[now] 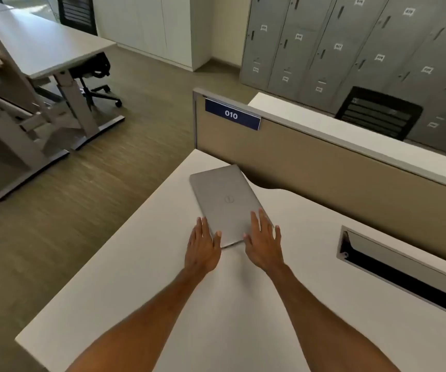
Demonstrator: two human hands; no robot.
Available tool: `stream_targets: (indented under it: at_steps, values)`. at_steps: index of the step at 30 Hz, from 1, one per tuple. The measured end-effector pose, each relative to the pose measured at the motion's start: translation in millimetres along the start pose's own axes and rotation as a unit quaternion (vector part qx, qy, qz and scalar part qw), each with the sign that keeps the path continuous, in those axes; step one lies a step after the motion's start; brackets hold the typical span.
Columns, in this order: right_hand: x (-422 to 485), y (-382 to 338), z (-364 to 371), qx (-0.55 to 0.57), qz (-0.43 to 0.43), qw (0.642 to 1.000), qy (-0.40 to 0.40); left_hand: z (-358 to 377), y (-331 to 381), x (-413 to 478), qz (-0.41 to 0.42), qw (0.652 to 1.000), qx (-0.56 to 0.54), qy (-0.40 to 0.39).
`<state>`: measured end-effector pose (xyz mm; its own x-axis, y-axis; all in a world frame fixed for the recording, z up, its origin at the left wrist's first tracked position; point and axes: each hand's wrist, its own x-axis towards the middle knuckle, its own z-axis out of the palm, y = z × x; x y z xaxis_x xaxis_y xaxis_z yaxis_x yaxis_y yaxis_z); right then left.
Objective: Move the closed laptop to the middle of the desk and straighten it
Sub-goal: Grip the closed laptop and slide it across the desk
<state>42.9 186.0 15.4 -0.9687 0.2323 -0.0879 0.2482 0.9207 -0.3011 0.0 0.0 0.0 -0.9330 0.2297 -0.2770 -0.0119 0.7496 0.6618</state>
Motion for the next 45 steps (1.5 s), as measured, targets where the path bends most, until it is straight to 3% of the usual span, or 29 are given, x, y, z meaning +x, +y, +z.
stream_targets:
  at_steps: [10, 21, 27, 31, 36, 45]
  values:
    - [106, 9, 7, -0.008, 0.032, 0.999, -0.038, 0, 7, 79, -0.065, 0.996, -0.05, 0.038]
    - [159, 5, 16, -0.005, 0.117, 0.993, 0.02, -4, 21, 114, -0.134, 0.981, -0.126, 0.054]
    - [181, 10, 16, -0.02, 0.125, 0.992, 0.01, -16, 26, 128, -0.243, 0.922, -0.298, 0.028]
    - [190, 12, 18, 0.013, 0.131, 0.991, -0.011, 5, -9, 161, -0.293, 0.876, -0.381, 0.028]
    - [198, 17, 21, 0.019, 0.116, 0.993, -0.024, -20, 15, 146, -0.322, 0.832, -0.451, 0.03]
    - [218, 25, 16, 0.093, 0.167, 0.979, -0.07, -48, 39, 122, -0.327, 0.776, -0.539, 0.015]
